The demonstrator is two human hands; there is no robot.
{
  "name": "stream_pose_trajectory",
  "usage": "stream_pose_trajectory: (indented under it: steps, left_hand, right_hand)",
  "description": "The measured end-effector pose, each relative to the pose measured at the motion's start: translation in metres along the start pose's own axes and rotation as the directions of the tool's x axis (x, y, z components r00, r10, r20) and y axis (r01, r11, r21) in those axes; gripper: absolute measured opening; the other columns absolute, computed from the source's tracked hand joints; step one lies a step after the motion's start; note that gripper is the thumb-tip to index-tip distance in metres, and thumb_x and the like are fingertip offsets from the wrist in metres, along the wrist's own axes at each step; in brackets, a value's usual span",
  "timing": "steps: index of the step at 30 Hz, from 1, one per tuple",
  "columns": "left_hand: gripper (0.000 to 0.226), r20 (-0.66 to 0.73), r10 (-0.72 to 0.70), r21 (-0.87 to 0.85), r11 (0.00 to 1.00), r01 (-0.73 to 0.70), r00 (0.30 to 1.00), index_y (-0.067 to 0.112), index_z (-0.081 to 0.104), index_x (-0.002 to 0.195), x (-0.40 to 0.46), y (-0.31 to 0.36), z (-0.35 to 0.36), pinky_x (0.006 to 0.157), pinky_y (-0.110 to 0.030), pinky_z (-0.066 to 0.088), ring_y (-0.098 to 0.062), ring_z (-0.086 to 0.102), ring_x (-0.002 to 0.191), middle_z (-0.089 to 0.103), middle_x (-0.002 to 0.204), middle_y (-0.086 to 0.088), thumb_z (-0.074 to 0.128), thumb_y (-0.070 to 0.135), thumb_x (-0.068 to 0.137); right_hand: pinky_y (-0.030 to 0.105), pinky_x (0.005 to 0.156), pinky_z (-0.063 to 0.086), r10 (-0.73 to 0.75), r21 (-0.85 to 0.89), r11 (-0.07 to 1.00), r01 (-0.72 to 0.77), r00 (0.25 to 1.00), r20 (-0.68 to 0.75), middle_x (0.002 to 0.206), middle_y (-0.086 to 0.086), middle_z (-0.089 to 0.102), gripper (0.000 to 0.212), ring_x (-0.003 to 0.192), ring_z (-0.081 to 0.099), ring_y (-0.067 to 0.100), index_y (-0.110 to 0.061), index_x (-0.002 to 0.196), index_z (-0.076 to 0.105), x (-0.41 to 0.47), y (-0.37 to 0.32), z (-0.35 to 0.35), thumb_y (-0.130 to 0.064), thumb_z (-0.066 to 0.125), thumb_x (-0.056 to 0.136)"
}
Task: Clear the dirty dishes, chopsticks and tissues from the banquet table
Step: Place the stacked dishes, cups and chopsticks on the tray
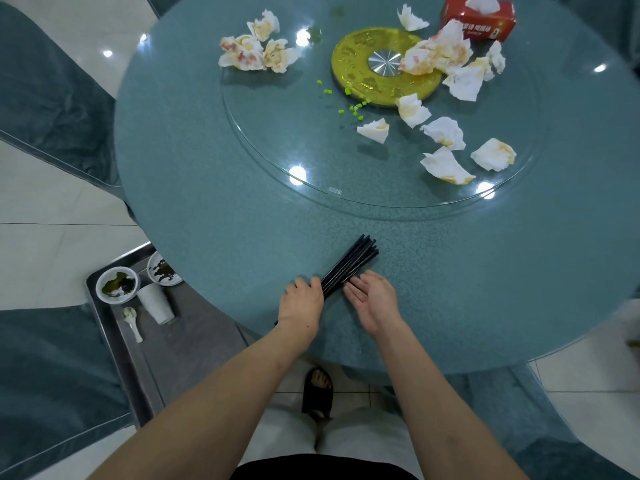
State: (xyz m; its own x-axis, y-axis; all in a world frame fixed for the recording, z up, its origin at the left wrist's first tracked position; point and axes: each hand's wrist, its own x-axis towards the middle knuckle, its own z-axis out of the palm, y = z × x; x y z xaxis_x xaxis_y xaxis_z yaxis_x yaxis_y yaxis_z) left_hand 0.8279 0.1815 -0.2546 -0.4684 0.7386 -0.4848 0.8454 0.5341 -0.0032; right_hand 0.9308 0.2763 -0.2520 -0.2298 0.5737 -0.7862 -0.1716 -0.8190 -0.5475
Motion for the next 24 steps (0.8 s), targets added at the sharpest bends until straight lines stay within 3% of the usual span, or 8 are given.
stream_pose_trajectory:
  steps: [3,19,21,24]
  left_hand:
    - [0.034,-0.026,-0.003,0.016,1.000,0.003,1.000,0.006,0.043,0.126,0.000,-0.001,0.000,0.099,-0.039,0.048,-0.034,0.055,0.121,0.053,0.129,-0.020,0.055,0.001,0.095]
    - [0.046,0.013,0.038,-0.067,0.997,-0.037,0.999,0.004,0.043,0.129,-0.003,-0.014,0.007,0.099,-0.037,0.049,-0.030,0.050,0.124,0.050,0.132,-0.017,0.067,0.002,0.090]
    - [0.041,-0.009,0.070,-0.036,0.997,-0.070,0.998,0.005,0.044,0.127,-0.003,-0.021,0.005,0.101,-0.037,0.046,-0.031,0.050,0.123,0.053,0.130,-0.016,0.063,0.003,0.091]
    - [0.030,-0.027,0.075,-0.075,0.994,-0.077,0.997,0.007,0.046,0.123,-0.008,-0.035,-0.002,0.097,-0.041,0.047,-0.032,0.054,0.120,0.053,0.128,-0.014,0.053,0.002,0.094]
  right_hand:
    - [0.046,0.105,0.051,0.007,0.005,1.000,-0.007,1.000,-0.006,0.125,0.027,0.059,0.034,0.114,0.063,0.037,-0.003,0.139,0.044,0.001,0.001,0.000,-0.004,0.048,0.105]
    - [0.044,0.109,0.047,0.020,0.010,1.000,-0.021,1.000,0.006,0.138,0.028,0.052,0.042,0.119,0.057,0.036,0.003,0.146,0.042,-0.005,0.008,0.006,-0.003,0.049,0.104]
    - [0.041,0.103,0.051,0.022,0.004,1.000,-0.022,1.000,0.011,0.128,0.026,0.058,0.035,0.110,0.062,0.033,0.002,0.138,0.049,-0.007,0.009,0.010,-0.004,0.050,0.103]
    - [0.032,0.079,0.054,0.034,-0.040,0.999,-0.033,0.999,0.024,0.105,0.016,0.066,0.014,0.087,0.065,0.022,-0.004,0.113,0.062,-0.010,0.012,0.020,-0.008,0.054,0.102]
